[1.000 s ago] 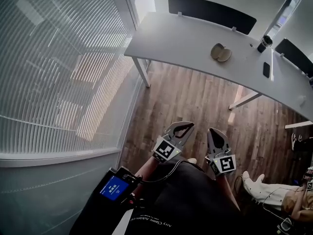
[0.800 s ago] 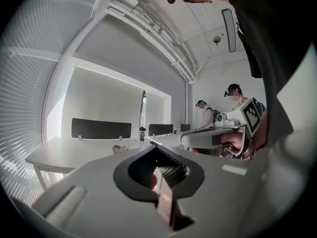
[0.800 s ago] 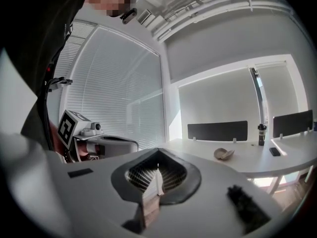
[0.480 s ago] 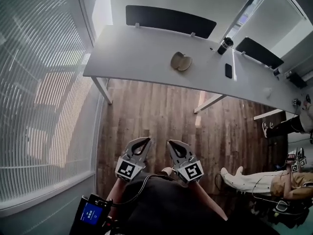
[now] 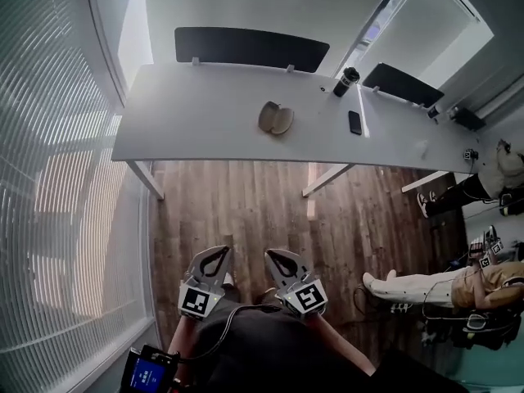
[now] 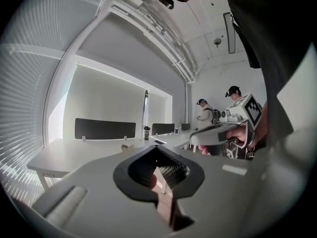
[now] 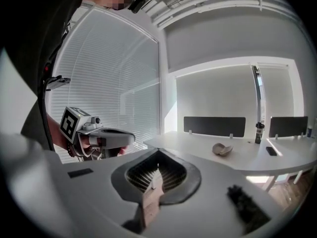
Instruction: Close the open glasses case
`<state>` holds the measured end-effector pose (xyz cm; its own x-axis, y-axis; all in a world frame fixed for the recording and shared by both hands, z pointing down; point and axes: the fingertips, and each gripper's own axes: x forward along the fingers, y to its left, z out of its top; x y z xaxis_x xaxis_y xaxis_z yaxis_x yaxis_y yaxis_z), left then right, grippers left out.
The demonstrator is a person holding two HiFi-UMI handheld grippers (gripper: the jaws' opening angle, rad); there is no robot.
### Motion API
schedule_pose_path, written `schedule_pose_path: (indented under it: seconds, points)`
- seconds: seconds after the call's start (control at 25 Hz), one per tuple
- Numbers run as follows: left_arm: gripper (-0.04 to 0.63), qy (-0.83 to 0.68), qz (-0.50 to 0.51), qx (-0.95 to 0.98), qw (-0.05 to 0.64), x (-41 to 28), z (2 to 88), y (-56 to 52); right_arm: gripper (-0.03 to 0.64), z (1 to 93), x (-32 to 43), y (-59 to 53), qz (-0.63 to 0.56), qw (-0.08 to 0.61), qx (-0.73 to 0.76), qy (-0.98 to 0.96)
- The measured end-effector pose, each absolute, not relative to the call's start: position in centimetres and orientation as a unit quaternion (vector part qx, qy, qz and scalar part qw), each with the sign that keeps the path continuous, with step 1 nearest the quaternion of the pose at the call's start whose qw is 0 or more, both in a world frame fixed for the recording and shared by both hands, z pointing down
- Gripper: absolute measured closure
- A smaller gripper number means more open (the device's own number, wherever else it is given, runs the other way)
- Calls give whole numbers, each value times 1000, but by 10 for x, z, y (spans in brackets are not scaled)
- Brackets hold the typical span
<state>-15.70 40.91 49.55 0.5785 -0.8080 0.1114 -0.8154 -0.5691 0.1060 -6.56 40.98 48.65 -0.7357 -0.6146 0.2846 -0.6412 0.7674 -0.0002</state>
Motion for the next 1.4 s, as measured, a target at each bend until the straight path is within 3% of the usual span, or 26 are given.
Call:
schedule_pose_path:
  seconds: [0.16,0.68,1.4]
  points:
    - [589,-455,37,885,90,-170,509,407,612,495,-73,410,48,143,333,-931]
    - [589,-415,66,904,83,-112,516,384,612,494,-25,384,58,115,366,-922]
    - [589,-410,135,899,71,-30,549,252,612,522,62,228,82,67,373,-922]
